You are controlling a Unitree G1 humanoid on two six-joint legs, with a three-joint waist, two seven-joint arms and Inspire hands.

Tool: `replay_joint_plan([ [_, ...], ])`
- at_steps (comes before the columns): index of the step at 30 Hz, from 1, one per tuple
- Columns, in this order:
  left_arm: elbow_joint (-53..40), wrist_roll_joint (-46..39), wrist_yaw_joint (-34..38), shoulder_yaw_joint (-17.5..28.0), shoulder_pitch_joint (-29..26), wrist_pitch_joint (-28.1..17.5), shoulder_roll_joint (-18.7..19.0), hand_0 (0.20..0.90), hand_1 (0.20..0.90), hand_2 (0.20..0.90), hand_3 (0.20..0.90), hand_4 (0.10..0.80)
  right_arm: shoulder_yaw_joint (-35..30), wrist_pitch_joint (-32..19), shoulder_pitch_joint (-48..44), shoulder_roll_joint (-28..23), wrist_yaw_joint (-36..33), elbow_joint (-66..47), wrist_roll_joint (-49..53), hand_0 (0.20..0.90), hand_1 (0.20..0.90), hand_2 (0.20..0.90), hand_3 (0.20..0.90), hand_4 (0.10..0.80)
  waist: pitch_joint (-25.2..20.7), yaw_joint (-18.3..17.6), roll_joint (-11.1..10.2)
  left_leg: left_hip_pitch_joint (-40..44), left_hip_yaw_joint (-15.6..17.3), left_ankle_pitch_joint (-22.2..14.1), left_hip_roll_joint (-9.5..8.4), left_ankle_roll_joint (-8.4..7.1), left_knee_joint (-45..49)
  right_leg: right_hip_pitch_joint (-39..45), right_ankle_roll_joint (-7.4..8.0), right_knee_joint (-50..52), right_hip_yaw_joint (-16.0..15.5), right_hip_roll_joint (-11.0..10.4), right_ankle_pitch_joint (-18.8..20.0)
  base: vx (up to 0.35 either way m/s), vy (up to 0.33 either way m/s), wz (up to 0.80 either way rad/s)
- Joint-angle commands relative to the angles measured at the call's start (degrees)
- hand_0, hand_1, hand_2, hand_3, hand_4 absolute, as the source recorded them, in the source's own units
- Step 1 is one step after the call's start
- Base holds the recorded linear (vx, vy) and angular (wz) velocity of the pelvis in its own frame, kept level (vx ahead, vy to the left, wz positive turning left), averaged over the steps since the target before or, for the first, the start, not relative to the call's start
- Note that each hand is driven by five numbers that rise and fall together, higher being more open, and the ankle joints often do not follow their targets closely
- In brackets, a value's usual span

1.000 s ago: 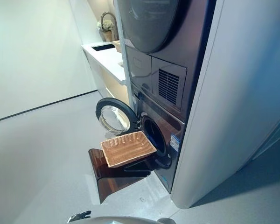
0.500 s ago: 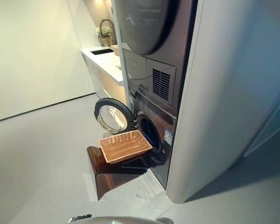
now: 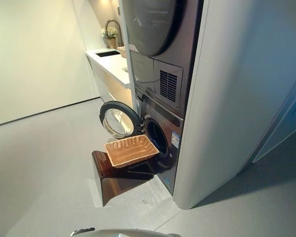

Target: Pick up the clothes and place them into the washing machine

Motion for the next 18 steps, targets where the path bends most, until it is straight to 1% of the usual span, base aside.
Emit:
replay_joint_plan([
  [1,-0.33,0.83,-0.05,0.66,-2.66,-1.56,-2.75,0.900,0.900,0.900,0.900,0.800,1.21,0.06,-3.58,0.06,-0.73,1.07,0.96,0.900,0.900,0.900,0.900,0.800,-0.89,-1.43,-1.86,-0.59,-0.66,1.32,-0.36,-1.82,-2.27,7.87,3.72,-20.11,-1.20,-2.08,12.47,-0.020,-0.005,-0.03],
  [18,-0.55,1.16,-0.07,-0.13,-2.75,-1.35,-3.04,0.900,0.900,0.900,0.900,0.800,1.92,0.15,-3.84,0.01,-0.41,1.43,0.77,0.900,0.900,0.900,0.900,0.800,-0.86,-1.41,-1.75,-0.47,-0.80,1.38,-0.14,-1.86,-2.46,8.23,3.64,-20.39,-1.44,-1.96,12.29,-0.002,0.000,0.01],
])
